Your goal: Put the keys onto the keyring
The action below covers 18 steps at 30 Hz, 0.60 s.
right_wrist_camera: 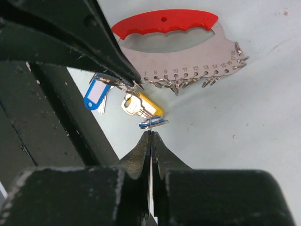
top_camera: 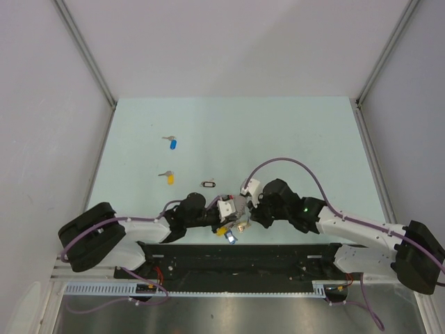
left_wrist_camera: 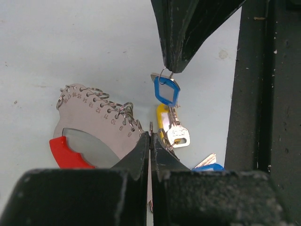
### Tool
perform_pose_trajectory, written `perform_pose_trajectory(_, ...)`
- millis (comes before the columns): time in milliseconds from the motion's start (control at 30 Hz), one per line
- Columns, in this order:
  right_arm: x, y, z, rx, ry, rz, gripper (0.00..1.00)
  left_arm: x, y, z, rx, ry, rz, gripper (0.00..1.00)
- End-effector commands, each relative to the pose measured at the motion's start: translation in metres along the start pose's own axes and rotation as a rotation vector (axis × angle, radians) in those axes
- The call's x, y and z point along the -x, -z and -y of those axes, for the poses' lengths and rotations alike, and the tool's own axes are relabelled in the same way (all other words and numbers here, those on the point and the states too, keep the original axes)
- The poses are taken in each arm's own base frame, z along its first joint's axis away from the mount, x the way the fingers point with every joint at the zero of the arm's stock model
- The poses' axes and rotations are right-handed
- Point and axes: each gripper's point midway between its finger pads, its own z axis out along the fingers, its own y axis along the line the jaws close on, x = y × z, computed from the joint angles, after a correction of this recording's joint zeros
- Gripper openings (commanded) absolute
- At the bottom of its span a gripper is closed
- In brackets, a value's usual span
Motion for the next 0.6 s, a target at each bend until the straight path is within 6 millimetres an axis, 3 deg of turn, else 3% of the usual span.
perform_pose_trajectory(0,0.023,0.001,-0.01,0.032,0.125,0.06,0.0,0.024,0.006,0.001,-0.031,-0.065,0.113,0.0)
perform_pose_trajectory(567,0.023,-0.013,-0.023,0.118,0.313,0.011,0.0,0.035,0.017,0.022,-0.153,-0.149,0.205,0.0)
